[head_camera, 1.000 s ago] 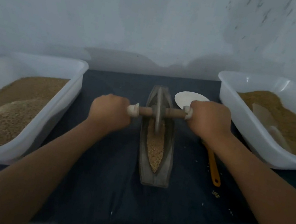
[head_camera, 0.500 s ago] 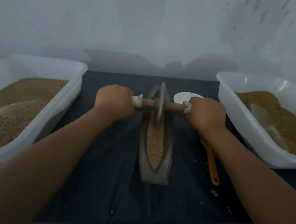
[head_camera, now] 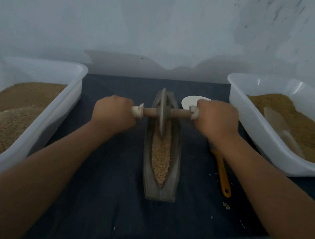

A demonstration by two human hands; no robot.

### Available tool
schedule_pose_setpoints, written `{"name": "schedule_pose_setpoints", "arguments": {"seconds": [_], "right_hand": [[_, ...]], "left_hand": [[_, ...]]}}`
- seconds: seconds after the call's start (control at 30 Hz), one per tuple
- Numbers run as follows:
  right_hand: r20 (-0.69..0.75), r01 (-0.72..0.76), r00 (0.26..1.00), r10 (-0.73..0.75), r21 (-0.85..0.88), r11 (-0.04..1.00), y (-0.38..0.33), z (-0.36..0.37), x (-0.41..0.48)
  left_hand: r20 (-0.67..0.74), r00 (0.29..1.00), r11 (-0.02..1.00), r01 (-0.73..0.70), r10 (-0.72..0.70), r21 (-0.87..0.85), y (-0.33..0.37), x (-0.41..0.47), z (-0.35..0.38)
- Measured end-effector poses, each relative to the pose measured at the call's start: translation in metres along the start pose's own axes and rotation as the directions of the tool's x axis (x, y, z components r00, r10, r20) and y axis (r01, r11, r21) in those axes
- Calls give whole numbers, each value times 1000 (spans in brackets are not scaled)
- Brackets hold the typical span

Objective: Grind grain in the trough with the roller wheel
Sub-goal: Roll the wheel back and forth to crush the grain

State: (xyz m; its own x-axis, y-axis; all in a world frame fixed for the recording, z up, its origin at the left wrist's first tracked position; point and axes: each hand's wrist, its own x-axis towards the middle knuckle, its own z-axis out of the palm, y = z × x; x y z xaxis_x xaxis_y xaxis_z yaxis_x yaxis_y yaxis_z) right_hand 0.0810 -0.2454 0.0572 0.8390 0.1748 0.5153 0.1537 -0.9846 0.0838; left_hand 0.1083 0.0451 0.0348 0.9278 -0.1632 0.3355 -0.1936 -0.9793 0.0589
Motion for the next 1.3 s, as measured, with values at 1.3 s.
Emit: {"name": "schedule_pose_setpoints", "arguments": {"seconds": [1.3], "right_hand": [[203, -98, 974, 97, -5, 995, 5, 4, 19]], "left_hand": [[44, 998, 999, -37, 37, 1, 4, 12, -14]]}}
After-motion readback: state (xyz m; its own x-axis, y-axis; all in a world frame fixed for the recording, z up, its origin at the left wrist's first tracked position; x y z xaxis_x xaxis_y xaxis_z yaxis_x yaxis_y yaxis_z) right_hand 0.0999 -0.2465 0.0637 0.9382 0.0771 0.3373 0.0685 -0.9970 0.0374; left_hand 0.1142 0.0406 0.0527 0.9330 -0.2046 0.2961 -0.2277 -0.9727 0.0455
